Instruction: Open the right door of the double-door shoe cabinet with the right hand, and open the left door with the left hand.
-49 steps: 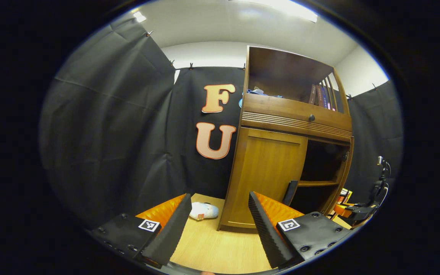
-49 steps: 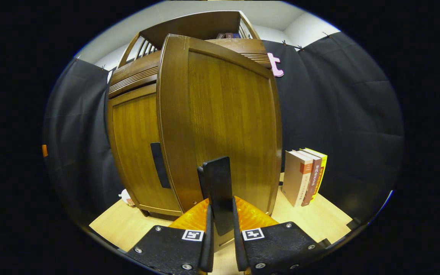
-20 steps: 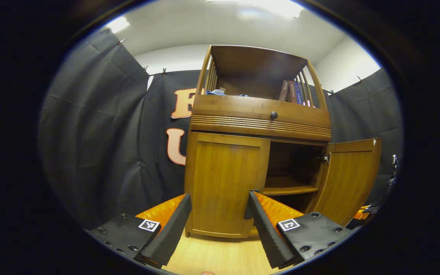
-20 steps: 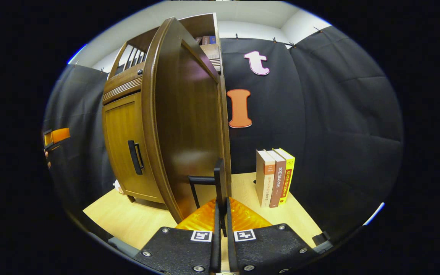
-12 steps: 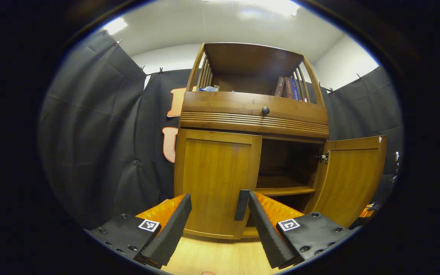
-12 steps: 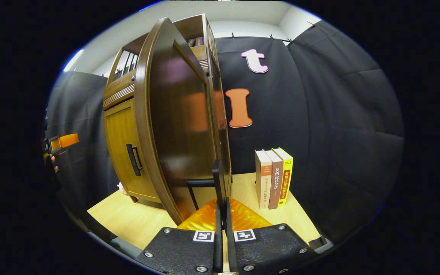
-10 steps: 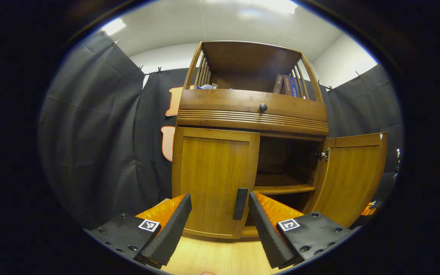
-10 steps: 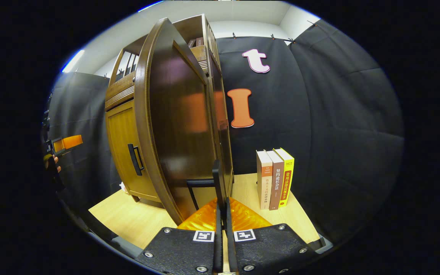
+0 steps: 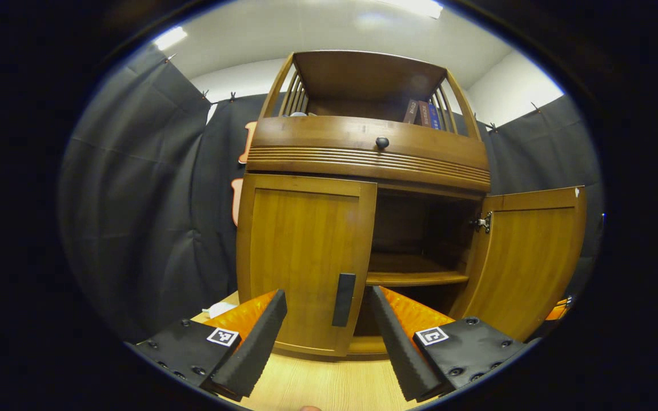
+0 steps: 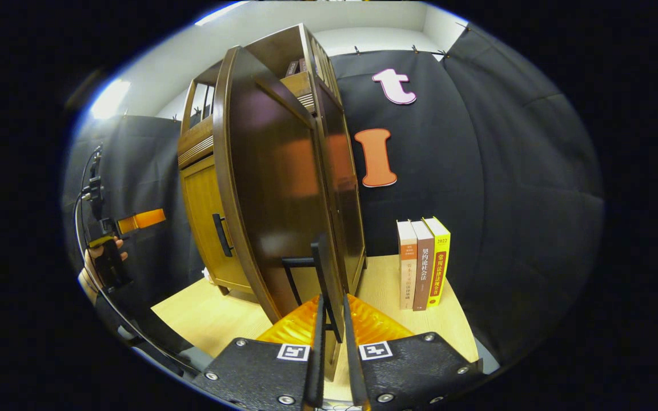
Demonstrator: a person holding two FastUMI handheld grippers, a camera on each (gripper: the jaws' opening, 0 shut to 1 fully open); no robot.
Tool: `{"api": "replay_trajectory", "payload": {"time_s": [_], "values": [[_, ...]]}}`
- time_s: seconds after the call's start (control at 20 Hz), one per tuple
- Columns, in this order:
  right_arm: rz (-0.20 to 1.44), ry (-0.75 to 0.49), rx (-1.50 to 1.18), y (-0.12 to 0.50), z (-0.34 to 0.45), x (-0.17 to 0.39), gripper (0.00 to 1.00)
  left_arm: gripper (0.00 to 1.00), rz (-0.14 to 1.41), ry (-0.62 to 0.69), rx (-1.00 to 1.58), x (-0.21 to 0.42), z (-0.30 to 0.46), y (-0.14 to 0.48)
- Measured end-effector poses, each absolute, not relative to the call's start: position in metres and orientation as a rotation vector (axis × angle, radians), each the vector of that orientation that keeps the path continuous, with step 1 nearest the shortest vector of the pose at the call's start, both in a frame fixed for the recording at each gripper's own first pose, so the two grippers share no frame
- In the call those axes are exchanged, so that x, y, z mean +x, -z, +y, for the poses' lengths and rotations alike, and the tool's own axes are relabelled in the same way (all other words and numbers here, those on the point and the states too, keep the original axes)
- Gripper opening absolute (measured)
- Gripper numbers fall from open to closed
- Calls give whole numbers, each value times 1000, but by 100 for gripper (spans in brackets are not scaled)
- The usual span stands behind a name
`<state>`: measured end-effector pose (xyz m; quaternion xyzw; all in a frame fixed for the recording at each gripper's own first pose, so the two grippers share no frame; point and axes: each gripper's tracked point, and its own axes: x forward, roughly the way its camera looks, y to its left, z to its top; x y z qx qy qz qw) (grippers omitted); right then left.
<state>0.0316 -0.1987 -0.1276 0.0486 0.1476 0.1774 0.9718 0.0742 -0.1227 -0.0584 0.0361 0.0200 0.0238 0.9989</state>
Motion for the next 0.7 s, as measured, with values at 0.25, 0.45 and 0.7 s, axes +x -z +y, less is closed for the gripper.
{"api": "replay_trajectory", "payload": {"time_s": [0.25,0.45,0.7], "values": [[279,-304,137,119,-215,27,42,94,43,5,74,105,-142,77],[278,-237,119,122,-237,23,61,94,65,38,94,139,-149,102],[253,-176,146,114,-252,24,99,94,88,-27,128,183,-131,131]]}}
